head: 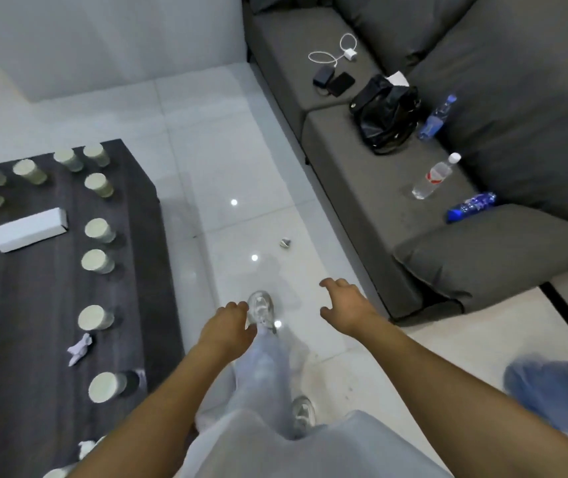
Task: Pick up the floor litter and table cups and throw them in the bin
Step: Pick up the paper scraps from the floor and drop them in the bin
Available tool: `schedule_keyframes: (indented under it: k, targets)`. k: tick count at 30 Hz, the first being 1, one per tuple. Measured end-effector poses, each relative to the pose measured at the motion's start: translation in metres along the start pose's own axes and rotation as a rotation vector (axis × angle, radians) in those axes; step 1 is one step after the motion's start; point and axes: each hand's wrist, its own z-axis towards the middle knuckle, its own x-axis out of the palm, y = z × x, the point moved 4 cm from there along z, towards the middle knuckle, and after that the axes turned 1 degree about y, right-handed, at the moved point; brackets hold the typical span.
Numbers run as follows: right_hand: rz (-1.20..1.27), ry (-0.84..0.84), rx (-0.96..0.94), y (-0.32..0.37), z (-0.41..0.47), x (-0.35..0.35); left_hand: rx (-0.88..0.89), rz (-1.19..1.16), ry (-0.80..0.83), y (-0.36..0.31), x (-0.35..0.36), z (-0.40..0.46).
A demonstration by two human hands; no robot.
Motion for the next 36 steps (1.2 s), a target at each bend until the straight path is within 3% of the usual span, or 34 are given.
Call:
schedule_keyframes:
  k: [10,18,27,36]
  targets:
    - [-0.053,0.071,0.052,0.045,0.216,-0.077,-0.096,-0.037,0.039,0.028,-0.120,0.201]
    - [-0.065,0.116,-0.017,0.073,0.345,-0.126,-0.198,-0.120,0.070,0.040,-0.185,0.303]
    - [-0.163,0.297,-0.051,0.047,0.486,-0.070,-0.399,-0.215,0.173,0.075,-0.127,0.397]
    - [-0.214,0.343,-0.078,-0.028,0.647,0.085,-0.392,-0.270,0.207,0.124,0.032,0.549]
